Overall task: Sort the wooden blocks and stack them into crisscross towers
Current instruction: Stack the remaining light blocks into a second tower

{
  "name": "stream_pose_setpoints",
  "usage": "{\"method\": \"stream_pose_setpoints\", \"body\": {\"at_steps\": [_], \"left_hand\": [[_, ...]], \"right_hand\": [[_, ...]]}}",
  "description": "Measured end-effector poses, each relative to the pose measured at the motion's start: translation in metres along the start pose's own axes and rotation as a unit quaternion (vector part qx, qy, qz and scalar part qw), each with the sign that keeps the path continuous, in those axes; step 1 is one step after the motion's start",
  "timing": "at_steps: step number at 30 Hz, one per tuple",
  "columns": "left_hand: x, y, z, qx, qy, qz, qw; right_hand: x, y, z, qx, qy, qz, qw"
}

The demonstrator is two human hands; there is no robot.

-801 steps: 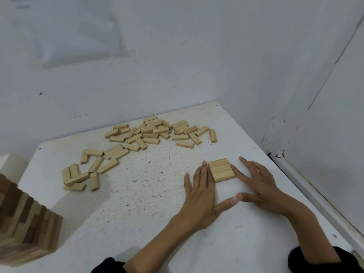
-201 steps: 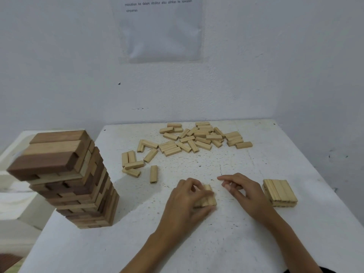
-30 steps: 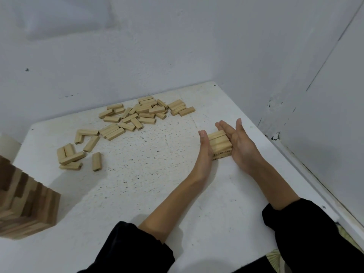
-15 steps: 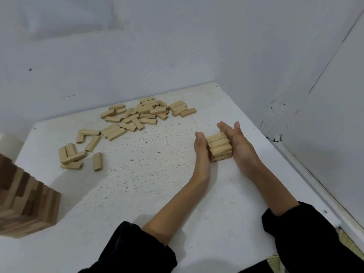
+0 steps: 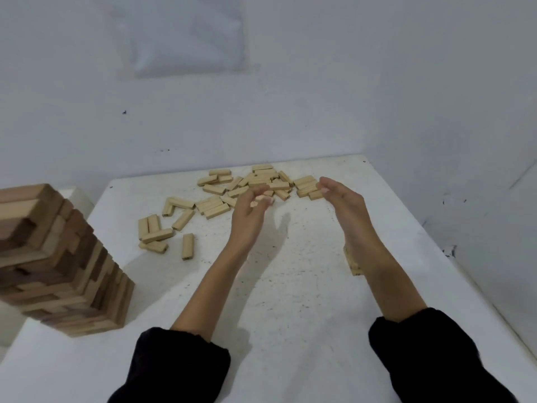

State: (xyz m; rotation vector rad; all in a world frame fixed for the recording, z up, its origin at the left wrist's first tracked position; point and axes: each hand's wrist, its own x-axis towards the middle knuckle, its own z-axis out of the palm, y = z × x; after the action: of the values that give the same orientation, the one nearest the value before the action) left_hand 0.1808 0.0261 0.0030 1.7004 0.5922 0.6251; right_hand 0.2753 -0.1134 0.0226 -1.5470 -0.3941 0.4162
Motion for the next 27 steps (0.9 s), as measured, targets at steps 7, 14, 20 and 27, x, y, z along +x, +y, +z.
{"method": "stream_pose_setpoints", "body": {"at_steps": [7,14,20,27], "left_hand": [[0.039,-0.033,-0.021,0.193,0.062,0.005,0.979],[0.045,-0.064,-0.034,0.326,0.088,0.064,0.939],[0.046,-0.069,-0.034,0.355,0.102,0.072,0.926],[0.049,-0.078,-0.032,0.352,0.120,0.095,0.923]], "right_hand": [[0.035,0.047,0.083,-0.113,0.024,-0.043,0.992],[0.055,0.066,0.103,-0.391,0.056,-0.119,0.911],[0.063,0.066,0.101,-0.431,0.077,-0.135,0.889],[0.060,0.070,0.101,-0.423,0.092,-0.176,0.884]]}}
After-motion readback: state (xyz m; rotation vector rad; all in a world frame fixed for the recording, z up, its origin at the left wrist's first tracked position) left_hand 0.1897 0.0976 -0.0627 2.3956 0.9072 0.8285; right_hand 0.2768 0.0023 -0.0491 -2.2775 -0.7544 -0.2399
